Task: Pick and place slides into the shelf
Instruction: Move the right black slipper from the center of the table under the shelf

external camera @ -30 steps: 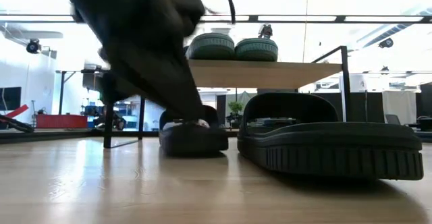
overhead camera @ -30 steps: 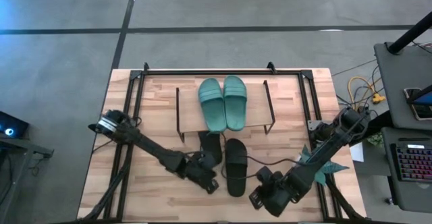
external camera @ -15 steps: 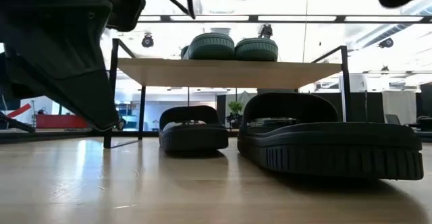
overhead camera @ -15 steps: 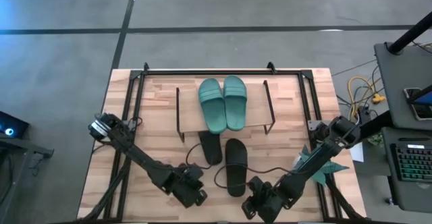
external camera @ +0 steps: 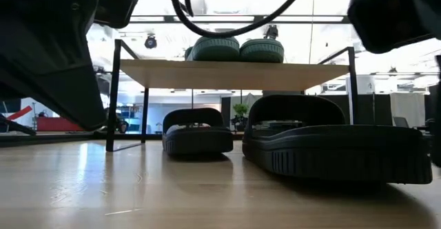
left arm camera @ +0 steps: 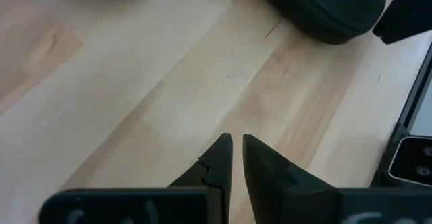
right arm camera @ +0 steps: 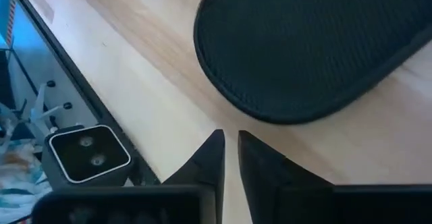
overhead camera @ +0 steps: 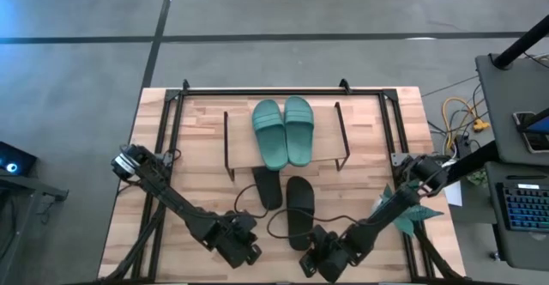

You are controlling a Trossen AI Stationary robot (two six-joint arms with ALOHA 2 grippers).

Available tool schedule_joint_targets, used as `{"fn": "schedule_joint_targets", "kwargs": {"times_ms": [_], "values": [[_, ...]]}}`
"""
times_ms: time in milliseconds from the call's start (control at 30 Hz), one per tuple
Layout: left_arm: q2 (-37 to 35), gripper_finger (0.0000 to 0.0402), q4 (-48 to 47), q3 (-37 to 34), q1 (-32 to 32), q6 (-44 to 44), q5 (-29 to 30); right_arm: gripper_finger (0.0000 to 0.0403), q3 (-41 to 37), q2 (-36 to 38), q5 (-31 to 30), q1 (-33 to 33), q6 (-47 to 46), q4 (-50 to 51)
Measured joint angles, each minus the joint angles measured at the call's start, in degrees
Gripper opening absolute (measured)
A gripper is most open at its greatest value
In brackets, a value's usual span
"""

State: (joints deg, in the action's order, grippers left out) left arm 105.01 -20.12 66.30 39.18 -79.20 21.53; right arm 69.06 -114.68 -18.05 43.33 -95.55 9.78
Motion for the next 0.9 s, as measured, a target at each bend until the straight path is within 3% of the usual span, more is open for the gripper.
{"fn": "schedule_joint_targets", "kwargs": {"times_ms": [300, 633, 900], "values": [[0.0, 0.0021, 0.0, 0.0, 0.0, 0.0, 0.0, 0.001, 0.1, -0.2, -0.5, -4.8, 4.2, 6.3], [0.0, 0.0021, 0.2, 0.0, 0.0, 0.0, 0.1, 0.0009, 0.1, 2.9, -9.4, -9.1, 4.6, 18.9], [-0.1, 0.0021, 0.2, 0.0, 0.0, 0.0, 1.1, 0.0009, 0.1, 3.7, -6.5, -12.8, 11.8, 19.5]]}}
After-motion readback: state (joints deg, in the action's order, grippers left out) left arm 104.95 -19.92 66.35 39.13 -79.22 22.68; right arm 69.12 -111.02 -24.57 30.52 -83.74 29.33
